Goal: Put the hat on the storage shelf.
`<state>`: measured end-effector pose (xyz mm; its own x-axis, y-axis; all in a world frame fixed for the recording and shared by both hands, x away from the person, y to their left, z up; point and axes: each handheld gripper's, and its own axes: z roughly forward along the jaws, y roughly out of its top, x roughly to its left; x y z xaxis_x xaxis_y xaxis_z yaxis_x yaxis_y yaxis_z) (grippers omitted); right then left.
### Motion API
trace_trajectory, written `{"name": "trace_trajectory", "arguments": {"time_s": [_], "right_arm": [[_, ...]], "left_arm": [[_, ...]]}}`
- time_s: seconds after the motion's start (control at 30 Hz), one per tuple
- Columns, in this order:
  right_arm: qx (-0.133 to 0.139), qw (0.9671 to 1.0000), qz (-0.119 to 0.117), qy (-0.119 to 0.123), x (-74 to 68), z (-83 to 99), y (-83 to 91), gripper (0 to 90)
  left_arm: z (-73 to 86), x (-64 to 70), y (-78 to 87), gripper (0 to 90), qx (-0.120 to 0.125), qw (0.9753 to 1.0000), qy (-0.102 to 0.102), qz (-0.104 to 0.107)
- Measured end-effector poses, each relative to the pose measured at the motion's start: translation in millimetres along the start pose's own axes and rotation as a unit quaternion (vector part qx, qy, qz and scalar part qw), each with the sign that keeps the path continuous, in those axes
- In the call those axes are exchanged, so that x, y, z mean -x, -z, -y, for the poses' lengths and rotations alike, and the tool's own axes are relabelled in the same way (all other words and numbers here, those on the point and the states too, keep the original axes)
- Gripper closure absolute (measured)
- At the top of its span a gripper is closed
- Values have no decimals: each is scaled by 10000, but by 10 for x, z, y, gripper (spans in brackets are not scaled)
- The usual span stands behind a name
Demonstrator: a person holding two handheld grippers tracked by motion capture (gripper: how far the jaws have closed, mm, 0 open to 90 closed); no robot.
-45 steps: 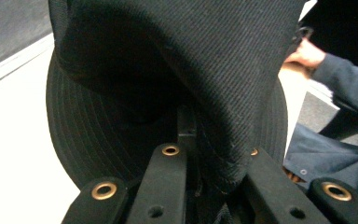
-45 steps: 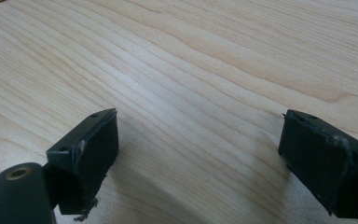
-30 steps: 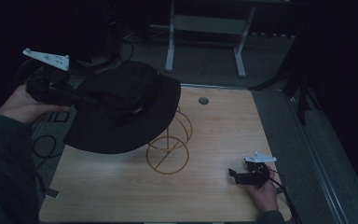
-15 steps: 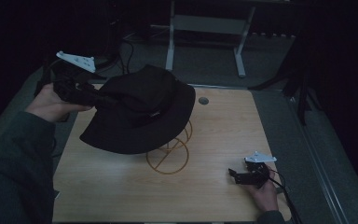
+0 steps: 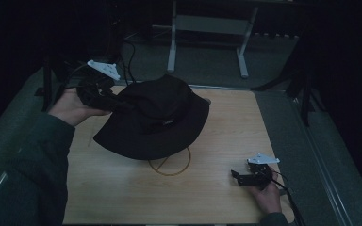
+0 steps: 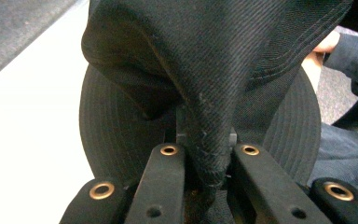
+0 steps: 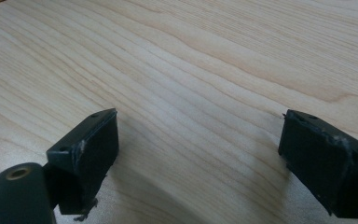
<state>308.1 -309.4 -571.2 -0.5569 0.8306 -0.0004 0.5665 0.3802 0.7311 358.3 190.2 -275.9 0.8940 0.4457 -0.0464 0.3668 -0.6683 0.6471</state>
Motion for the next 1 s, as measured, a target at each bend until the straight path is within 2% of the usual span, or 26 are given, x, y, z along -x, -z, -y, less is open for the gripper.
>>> {"name": "trace_trajectory", "arguments": {"time_s": [0.37, 0.67, 0.73, 0.9, 1.0], "right_arm": [[3, 10000, -1, -6, -1, 0, -1, 118], [2, 10000, -1, -7, -1, 0, 0, 118], [3, 10000, -2, -8, -1, 0, -1, 118], [1, 10000, -3, -13, -1, 0, 0, 118], [4, 10000, -1, -7, -1, 0, -1, 118]], "left_arm": [[-51, 49, -200, 848, -178, 9998, -50, -25], [-72, 101, -395, 778, -588, 9980, -182, -116], [-82, 111, -434, 760, -606, 9979, -194, -131], [-119, 101, -462, 744, -499, 9986, -139, -136], [-143, 105, -482, 704, -430, 9989, -94, -148]]}}
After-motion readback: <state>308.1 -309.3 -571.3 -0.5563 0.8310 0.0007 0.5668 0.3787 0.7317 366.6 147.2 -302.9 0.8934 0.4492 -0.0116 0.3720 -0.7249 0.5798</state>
